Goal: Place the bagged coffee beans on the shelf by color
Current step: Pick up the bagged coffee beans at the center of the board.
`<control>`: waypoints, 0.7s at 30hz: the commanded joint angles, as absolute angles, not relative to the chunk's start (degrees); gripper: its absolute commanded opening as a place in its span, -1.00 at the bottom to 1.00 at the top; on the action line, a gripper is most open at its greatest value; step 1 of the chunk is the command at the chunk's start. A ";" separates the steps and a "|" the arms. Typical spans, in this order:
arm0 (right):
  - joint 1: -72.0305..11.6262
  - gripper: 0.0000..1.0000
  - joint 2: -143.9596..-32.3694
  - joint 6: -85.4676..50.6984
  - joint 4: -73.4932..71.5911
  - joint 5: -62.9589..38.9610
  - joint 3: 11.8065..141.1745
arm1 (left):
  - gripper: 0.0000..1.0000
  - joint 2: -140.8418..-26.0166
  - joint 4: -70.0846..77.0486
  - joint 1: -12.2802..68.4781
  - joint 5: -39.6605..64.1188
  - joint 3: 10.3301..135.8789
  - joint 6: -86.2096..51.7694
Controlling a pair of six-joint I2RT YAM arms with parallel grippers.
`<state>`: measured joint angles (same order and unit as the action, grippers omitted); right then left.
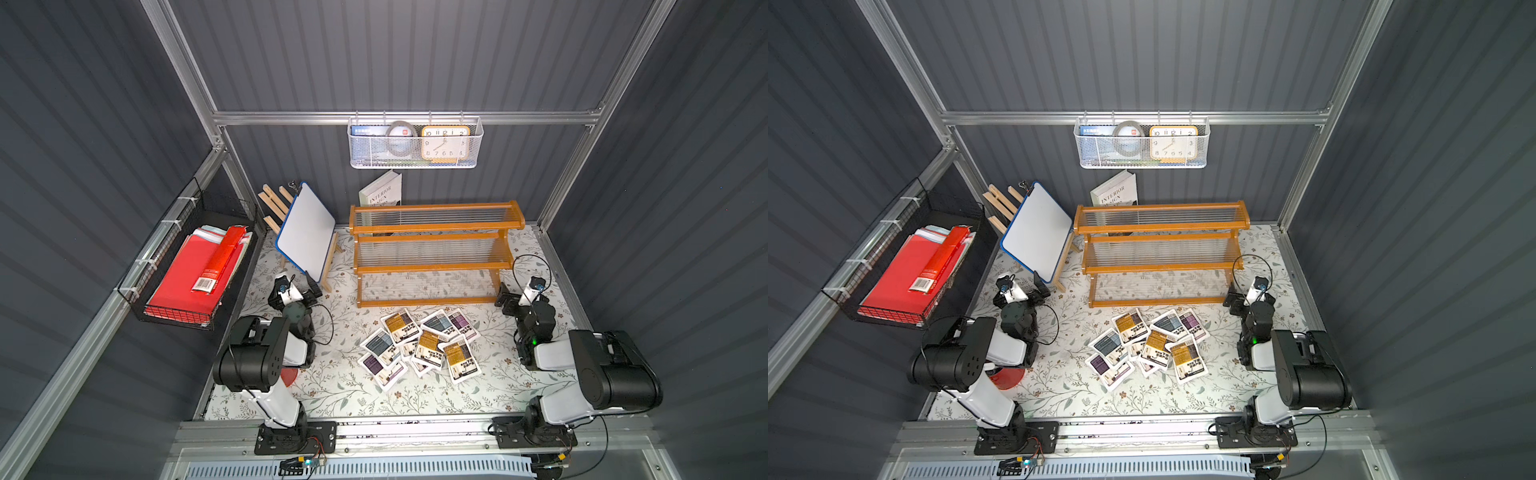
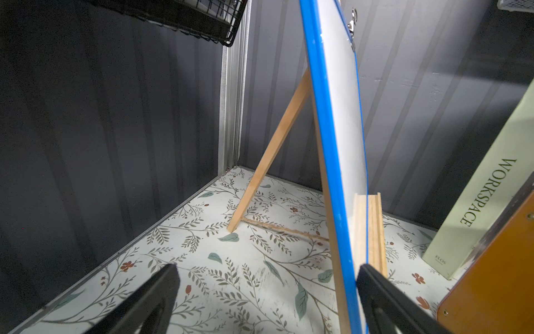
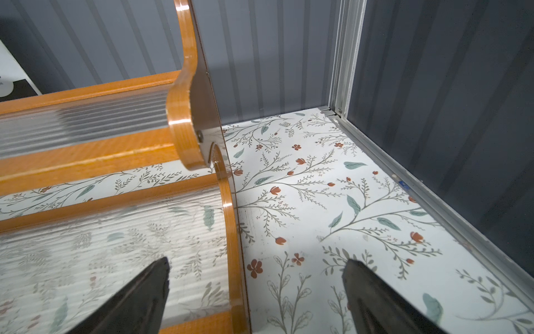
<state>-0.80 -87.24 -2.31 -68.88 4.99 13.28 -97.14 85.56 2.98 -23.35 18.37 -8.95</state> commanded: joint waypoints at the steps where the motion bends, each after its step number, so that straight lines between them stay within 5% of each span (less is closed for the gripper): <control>1: -1.06 0.98 -86.75 -1.96 -68.77 5.47 14.33 | 0.98 -96.27 84.42 3.16 -23.69 19.66 -6.37; 5: -1.10 0.98 -86.63 -2.06 -69.19 5.54 14.02 | 0.98 -93.99 51.86 3.78 -23.82 38.27 -6.70; 11: -0.99 0.78 -85.62 -3.12 -68.05 8.81 14.69 | 0.98 -88.34 45.04 6.13 -25.64 42.20 -13.44; 21: -6.26 0.33 -71.61 -7.58 -34.44 12.33 24.05 | 0.99 -82.45 32.54 13.83 -33.94 39.58 -23.61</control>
<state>-3.81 -74.83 -4.73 -48.45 9.74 21.52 -86.19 37.78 12.95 -30.94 41.10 -18.44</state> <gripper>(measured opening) 0.686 0.991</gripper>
